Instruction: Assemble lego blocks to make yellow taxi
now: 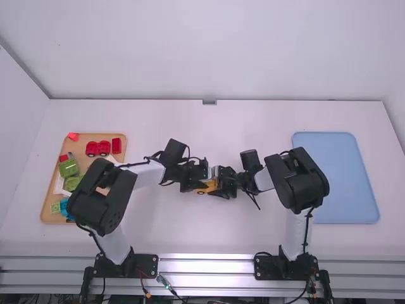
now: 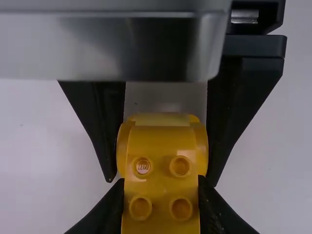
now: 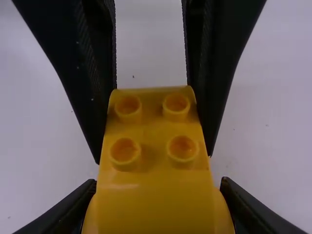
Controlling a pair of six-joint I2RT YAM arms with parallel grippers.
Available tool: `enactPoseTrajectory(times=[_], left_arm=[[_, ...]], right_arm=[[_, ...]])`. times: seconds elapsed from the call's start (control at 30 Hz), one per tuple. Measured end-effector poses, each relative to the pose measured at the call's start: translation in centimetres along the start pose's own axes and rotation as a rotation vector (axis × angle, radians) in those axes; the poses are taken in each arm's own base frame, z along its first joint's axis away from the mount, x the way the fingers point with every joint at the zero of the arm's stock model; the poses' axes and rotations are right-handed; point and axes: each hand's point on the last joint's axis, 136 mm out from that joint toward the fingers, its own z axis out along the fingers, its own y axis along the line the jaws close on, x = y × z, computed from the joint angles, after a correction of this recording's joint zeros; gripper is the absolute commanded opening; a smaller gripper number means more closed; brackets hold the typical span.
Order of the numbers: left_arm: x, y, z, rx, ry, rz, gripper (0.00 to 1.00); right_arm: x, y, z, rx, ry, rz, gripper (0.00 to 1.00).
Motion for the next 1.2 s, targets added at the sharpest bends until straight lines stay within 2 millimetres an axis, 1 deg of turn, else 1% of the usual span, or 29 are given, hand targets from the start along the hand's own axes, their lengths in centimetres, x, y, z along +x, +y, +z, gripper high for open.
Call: enactPoseTrajectory(times=[0.13, 0.23, 0.43, 0.5, 0.6, 0.7, 0.77, 0.87, 1.0, 1.07, 1.13, 1.17, 1.2], left_arm=[[0.0, 0.0, 0.0, 0.0, -0.003, 0.001, 0.33], [0.0, 0.0, 0.0, 0.0, -0.003, 0.006, 0.34], [0.1, -0.2, 0.1, 0.004, -0.001, 0.01, 0.44], [0.2, -0.3, 0.1, 0.006, 0.0, 0.008, 0.45], [0.2, -0.4, 0.1, 0.007, 0.0, 0.008, 0.52], [0.2, -0.4, 0.1, 0.008, 0.001, 0.01, 0.54], [0.2, -0.4, 0.1, 0.008, 0.001, 0.009, 0.59], [0.3, -0.4, 0.1, 0.008, 0.001, 0.009, 0.59], [0.2, -0.5, -0.2, 0.017, -0.026, -0.004, 0.62], [0.2, -0.1, -0.9, 0.019, -0.063, -0.016, 0.66], [0.5, 0.5, -1.8, 0.012, -0.096, -0.039, 0.68], [0.5, 0.5, -1.8, 0.012, -0.096, -0.039, 0.68], [0.7, 0.7, -2.3, 0.009, -0.109, -0.05, 0.7]], right_arm=[[0.0, 0.0, 0.0, 0.0, 0.0, 0.0, 0.45], [0.0, 0.0, 0.0, 0.001, 0.0, -0.001, 0.45], [0.0, -0.1, 0.0, 0.004, 0.003, -0.001, 0.45], [0.0, -0.1, 0.0, 0.004, 0.002, 0.0, 0.45], [0.0, -0.1, 0.0, 0.005, 0.004, 0.001, 0.45], [0.0, -0.1, 0.0, 0.007, 0.004, 0.0, 0.45], [0.0, -0.2, 0.0, 0.007, 0.004, 0.0, 0.45], [0.0, -0.2, 0.0, 0.007, 0.004, -0.001, 0.45], [0.0, -0.2, 0.0, 0.007, 0.004, 0.0, 0.45], [0.0, -0.2, 0.0, 0.007, 0.005, 0.0, 0.45], [0.0, -0.2, 0.0, 0.007, 0.004, 0.0, 0.45], [0.0, -0.2, 0.0, 0.007, 0.004, 0.0, 0.45], [0.0, -0.2, 0.0, 0.007, 0.005, 0.0, 0.45]])
